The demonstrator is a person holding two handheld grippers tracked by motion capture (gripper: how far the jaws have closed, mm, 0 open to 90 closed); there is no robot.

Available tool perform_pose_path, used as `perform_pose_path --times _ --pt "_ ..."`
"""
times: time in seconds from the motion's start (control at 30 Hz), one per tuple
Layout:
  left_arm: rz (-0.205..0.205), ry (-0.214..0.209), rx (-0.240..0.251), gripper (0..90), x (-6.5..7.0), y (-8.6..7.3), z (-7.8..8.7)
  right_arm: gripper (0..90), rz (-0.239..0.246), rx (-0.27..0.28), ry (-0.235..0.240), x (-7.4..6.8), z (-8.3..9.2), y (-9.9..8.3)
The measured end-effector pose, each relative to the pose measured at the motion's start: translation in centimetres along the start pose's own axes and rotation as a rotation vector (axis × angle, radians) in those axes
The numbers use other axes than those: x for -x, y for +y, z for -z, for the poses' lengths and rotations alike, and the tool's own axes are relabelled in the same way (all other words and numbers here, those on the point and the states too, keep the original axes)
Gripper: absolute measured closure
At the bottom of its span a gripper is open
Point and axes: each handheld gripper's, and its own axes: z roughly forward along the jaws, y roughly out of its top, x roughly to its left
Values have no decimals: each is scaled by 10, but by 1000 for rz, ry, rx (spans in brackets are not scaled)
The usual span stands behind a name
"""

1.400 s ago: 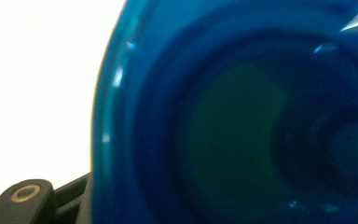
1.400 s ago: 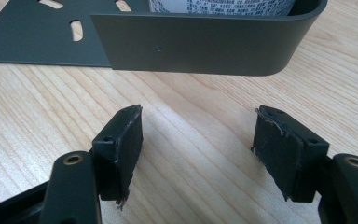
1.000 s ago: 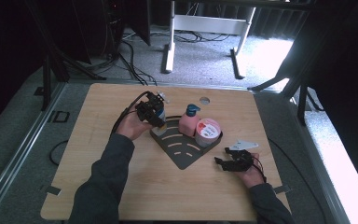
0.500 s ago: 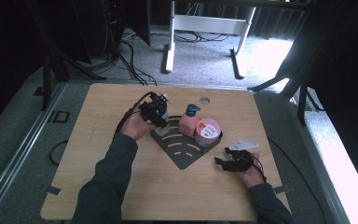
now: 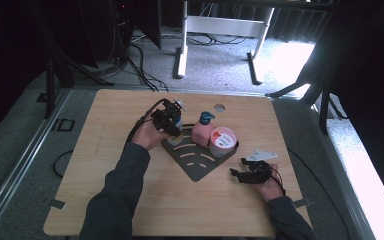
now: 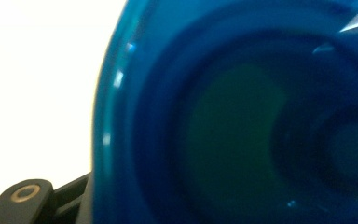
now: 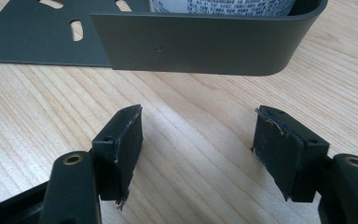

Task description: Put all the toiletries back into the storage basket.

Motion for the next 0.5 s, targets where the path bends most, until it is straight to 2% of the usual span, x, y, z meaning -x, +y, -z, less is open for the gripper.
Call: perform_pose_path --times 0.5 --pt "14 5 -2 553 0 4 -10 325 0 0 1 0 0 0"
